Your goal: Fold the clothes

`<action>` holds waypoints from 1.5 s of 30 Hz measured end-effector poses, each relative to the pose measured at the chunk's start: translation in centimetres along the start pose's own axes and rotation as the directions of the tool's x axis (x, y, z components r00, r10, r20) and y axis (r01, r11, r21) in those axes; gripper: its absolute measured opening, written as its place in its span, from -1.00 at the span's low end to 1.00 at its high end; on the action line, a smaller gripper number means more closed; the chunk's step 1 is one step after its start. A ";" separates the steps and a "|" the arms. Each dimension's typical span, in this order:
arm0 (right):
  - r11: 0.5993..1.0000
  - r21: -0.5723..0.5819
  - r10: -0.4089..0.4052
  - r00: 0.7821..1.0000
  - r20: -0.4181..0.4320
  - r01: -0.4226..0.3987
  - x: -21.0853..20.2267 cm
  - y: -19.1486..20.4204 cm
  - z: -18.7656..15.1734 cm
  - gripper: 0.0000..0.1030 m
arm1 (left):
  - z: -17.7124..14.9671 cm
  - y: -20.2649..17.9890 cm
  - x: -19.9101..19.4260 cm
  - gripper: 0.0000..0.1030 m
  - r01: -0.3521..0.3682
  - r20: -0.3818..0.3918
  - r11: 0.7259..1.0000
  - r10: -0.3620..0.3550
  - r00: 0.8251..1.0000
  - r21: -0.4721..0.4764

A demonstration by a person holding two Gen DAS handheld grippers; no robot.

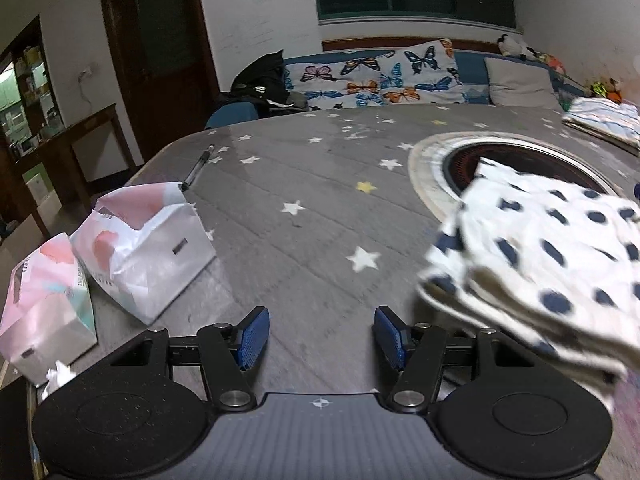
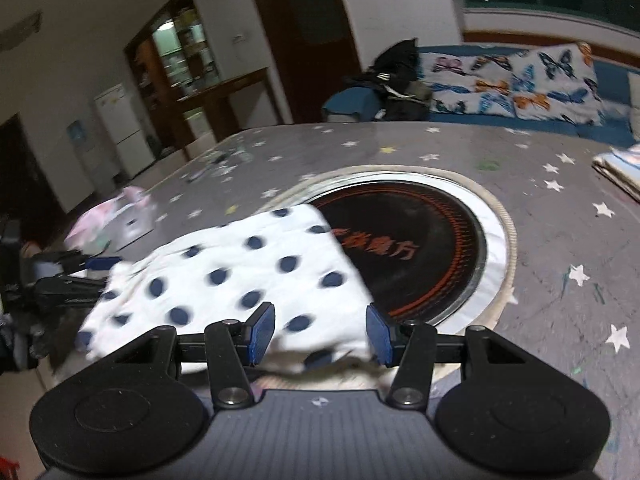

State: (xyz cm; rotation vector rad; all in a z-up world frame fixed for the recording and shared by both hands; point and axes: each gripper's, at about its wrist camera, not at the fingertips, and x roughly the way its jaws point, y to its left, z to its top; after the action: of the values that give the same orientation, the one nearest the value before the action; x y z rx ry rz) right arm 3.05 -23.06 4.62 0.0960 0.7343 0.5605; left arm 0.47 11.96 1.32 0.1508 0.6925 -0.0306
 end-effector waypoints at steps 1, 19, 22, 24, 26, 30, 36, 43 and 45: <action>1.000 0.012 -0.006 1.000 -0.001 0.006 0.5 -0.4 0.1 -0.01 | 0.1 0.3 0.1 0.20 0.003 -0.002 1.000 -0.004 1.000 -0.014; 0.992 0.124 0.017 0.998 -0.061 -0.010 2.0 -2.0 -0.9 -0.74 | -0.3 2.2 -4.4 0.21 0.241 0.050 0.929 -0.237 0.970 -0.281; 0.994 0.110 -0.023 0.998 -0.059 0.029 0.1 -1.3 -2.0 -0.76 | 0.0 1.8 -4.6 0.21 0.285 0.068 0.911 -0.278 0.958 -0.299; 0.993 0.108 -0.047 0.997 -0.061 0.054 -1.3 -1.0 -2.8 -0.76 | 0.2 1.6 -4.7 0.21 0.319 0.077 0.894 -0.311 0.947 -0.316; 0.991 0.105 -0.074 0.995 -0.063 0.081 -2.7 -0.8 -3.7 -0.77 | 0.4 1.3 -4.8 0.21 0.346 0.086 0.881 -0.337 0.938 -0.321; 0.986 0.130 -0.097 0.993 -0.062 0.105 -4.5 -0.6 -5.1 -0.73 | 0.9 -0.1 -5.2 0.22 0.407 0.108 0.860 -0.393 0.913 -0.308; 0.982 0.137 -0.131 0.991 -0.025 0.133 -6.0 -0.2 -5.4 -0.51 | 1.2 -2.8 -5.8 0.25 0.457 0.107 0.860 -0.444 0.890 -0.228; 0.996 -0.036 -0.081 0.997 0.007 0.081 -6.0 3.4 -3.5 -0.22 | 1.3 -4.7 -4.3 0.20 0.404 0.051 0.905 -0.401 0.915 -0.132; 0.997 -0.070 -0.042 0.999 -0.002 0.041 -5.1 4.5 -3.1 -0.21 | 1.5 -4.7 -3.6 0.00 0.389 0.049 0.913 -0.386 0.921 -0.121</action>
State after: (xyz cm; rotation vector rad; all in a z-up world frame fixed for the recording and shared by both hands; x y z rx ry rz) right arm -4.11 -22.24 6.67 0.0144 0.7176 0.5463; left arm -1.66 7.00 4.16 -0.1139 0.6896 -0.3687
